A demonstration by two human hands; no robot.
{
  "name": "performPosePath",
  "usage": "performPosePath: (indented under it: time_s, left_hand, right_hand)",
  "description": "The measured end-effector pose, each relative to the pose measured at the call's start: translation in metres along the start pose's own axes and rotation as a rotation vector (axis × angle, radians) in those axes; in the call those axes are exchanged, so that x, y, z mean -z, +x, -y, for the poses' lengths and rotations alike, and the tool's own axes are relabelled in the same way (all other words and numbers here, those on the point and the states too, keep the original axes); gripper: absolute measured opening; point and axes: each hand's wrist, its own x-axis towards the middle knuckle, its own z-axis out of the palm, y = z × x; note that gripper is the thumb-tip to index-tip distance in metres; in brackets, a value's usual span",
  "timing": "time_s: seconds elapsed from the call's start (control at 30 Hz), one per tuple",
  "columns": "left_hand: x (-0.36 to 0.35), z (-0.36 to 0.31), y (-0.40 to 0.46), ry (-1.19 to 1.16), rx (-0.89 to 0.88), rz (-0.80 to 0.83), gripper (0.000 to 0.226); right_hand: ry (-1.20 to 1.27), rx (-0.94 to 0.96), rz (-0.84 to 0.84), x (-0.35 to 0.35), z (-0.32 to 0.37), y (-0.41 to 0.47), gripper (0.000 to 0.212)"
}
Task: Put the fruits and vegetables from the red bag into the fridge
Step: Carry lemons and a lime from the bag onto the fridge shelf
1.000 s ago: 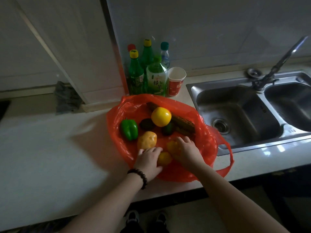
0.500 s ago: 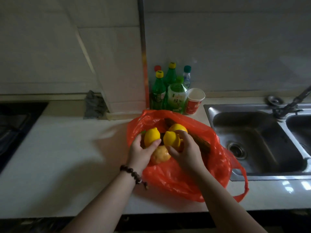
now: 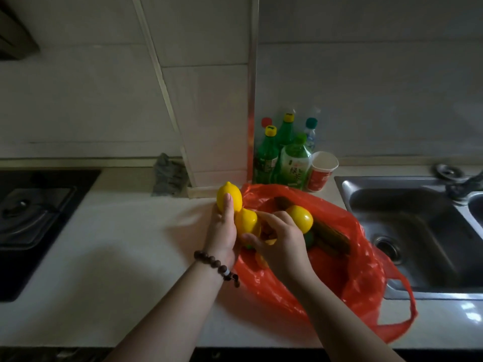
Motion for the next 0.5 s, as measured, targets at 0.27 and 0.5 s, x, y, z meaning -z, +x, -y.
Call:
performPosePath:
  time_s: [0.27, 0.5]
  left_hand:
    - [-0.006, 0.006, 0.010, 0.216, -0.052, -0.030, 0.078]
    - [-0.002, 0.022, 0.028, 0.281, -0.035, 0.075, 0.065]
  right_hand:
    - [-0.175, -0.082, 0.020, 0.029, -0.058, 0.020, 0.045]
    - [-0.659, -0.168, 0.267, 0.023, -0.127, 0.060, 0.070]
